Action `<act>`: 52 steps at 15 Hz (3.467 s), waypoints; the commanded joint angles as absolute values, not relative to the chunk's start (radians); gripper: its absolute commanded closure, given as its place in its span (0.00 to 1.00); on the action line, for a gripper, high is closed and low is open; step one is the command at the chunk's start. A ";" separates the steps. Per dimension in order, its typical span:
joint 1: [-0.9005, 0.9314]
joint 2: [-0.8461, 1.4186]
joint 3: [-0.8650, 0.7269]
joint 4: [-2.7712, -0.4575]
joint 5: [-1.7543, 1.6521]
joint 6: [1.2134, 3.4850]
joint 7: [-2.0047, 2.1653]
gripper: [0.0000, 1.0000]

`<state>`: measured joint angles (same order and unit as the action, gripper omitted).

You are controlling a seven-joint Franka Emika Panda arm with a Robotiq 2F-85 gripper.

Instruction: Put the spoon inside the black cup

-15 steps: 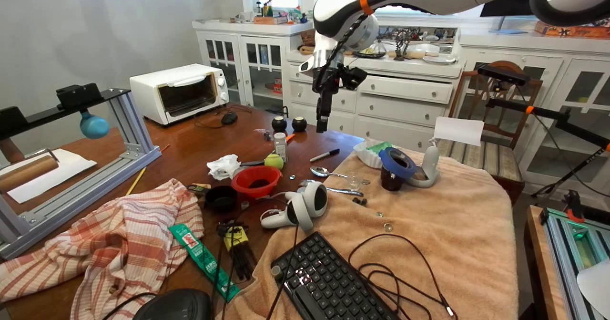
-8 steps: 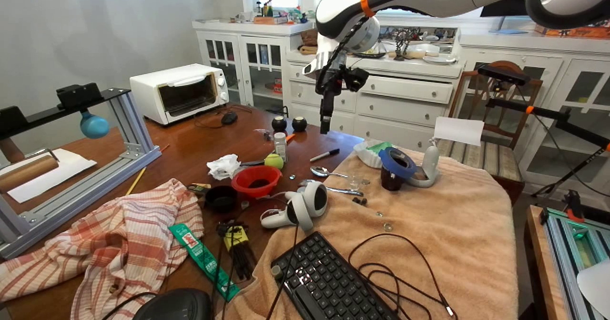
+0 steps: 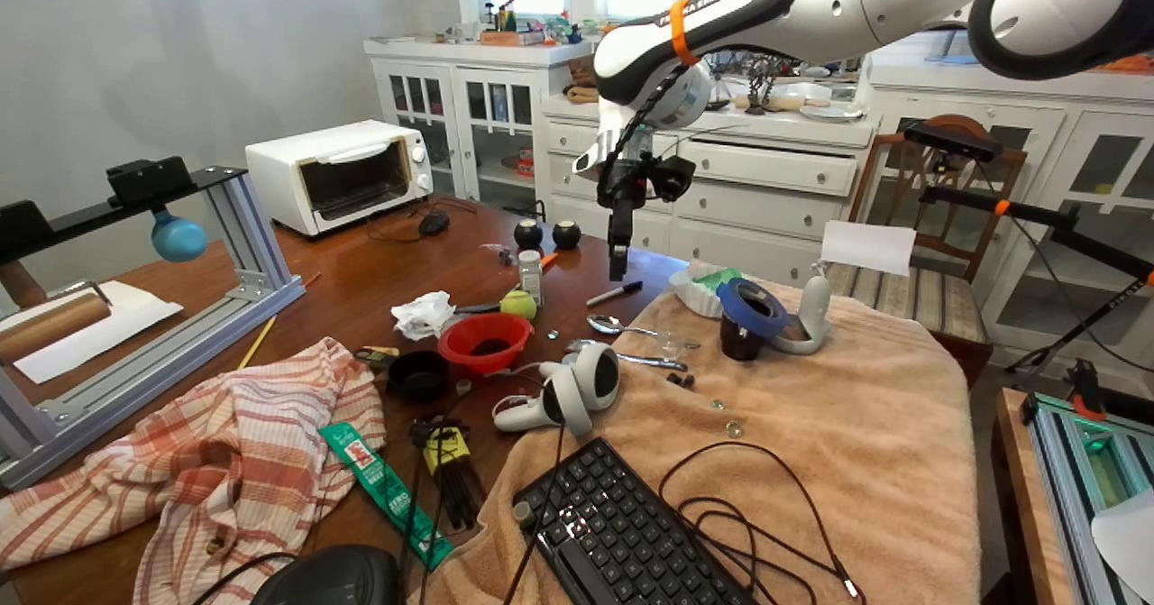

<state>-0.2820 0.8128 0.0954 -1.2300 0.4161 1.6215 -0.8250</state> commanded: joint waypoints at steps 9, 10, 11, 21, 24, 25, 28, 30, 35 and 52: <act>-0.248 0.966 0.080 -1.062 0.369 1.533 -0.550 0.00; -0.245 0.974 0.080 -1.051 0.360 1.523 -0.515 0.00; -0.246 0.979 0.084 -1.050 0.358 1.520 -0.493 0.00; -0.268 1.004 0.093 -1.107 0.365 1.441 -0.408 0.00; -0.265 1.006 0.093 -1.101 0.361 1.459 -0.408 0.00; -0.268 1.006 0.093 -1.101 0.361 1.458 -0.408 0.00; -0.230 1.013 0.061 -1.069 0.334 1.406 -0.258 0.00; -0.206 1.016 0.056 -1.057 0.325 1.393 -0.184 0.00; -0.177 1.026 0.042 -1.054 0.321 1.339 -0.036 0.00; -0.135 1.013 0.042 -1.073 0.262 1.617 -0.123 0.00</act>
<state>-0.1638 1.0036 0.0539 -1.0834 0.2930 1.5175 -0.1035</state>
